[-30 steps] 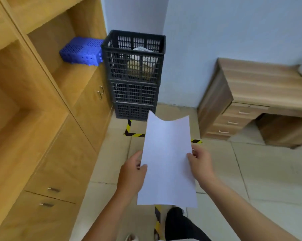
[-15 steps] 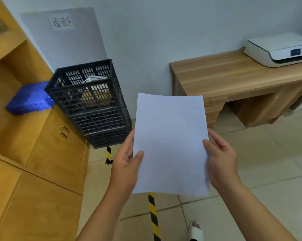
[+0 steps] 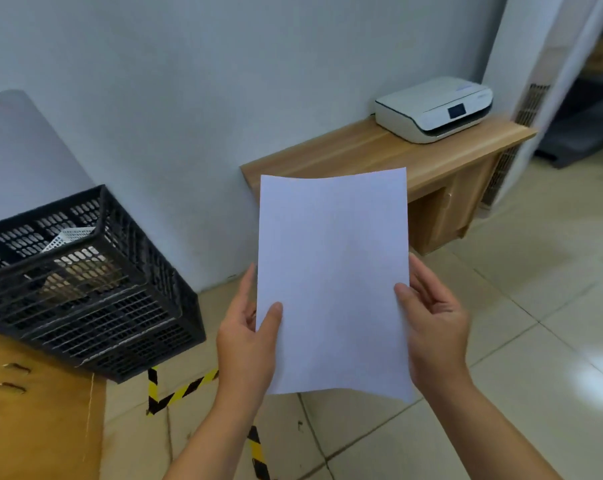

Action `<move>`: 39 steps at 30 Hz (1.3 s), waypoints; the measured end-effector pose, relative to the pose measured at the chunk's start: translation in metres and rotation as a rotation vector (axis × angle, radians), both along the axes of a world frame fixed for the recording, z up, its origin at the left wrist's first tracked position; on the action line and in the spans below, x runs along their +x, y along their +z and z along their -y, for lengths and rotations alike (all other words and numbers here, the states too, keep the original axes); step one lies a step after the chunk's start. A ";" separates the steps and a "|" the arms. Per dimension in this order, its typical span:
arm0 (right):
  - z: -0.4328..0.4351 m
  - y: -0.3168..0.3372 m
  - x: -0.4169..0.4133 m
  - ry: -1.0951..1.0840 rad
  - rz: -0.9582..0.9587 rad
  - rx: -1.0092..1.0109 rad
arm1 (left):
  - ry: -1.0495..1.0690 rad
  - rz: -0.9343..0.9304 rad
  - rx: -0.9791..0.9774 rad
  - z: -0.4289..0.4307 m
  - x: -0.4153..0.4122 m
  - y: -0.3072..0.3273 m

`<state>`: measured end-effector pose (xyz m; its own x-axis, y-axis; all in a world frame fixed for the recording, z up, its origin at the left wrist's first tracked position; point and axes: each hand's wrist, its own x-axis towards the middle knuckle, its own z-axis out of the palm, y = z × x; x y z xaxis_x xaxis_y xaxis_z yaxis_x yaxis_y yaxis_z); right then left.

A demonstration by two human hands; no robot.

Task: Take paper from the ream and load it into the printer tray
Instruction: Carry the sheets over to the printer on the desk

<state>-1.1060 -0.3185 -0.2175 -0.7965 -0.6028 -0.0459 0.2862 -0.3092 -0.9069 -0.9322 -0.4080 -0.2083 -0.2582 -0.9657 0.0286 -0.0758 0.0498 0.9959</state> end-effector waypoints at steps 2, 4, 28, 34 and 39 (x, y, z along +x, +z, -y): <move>0.004 0.000 -0.027 -0.053 0.022 -0.012 | -0.034 -0.040 0.027 0.015 -0.022 0.001; 0.009 0.001 -0.052 -0.088 0.034 -0.024 | -0.077 -0.071 0.065 0.031 -0.046 0.002; 0.130 0.008 -0.351 -0.287 0.089 0.300 | -0.740 -0.155 0.399 0.284 -0.416 -0.031; 0.109 -0.003 -0.442 -0.194 0.097 0.293 | -0.844 -0.068 0.427 0.289 -0.519 -0.047; 0.102 -0.018 -0.541 -0.138 0.112 0.260 | -0.882 -0.020 0.413 0.278 -0.606 -0.045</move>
<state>-1.6470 -0.4205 -0.2358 -0.8513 -0.4460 -0.2763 0.3602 -0.1139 -0.9259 -1.5382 -0.6862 -0.2531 -0.8969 -0.3603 -0.2565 -0.1615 -0.2731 0.9483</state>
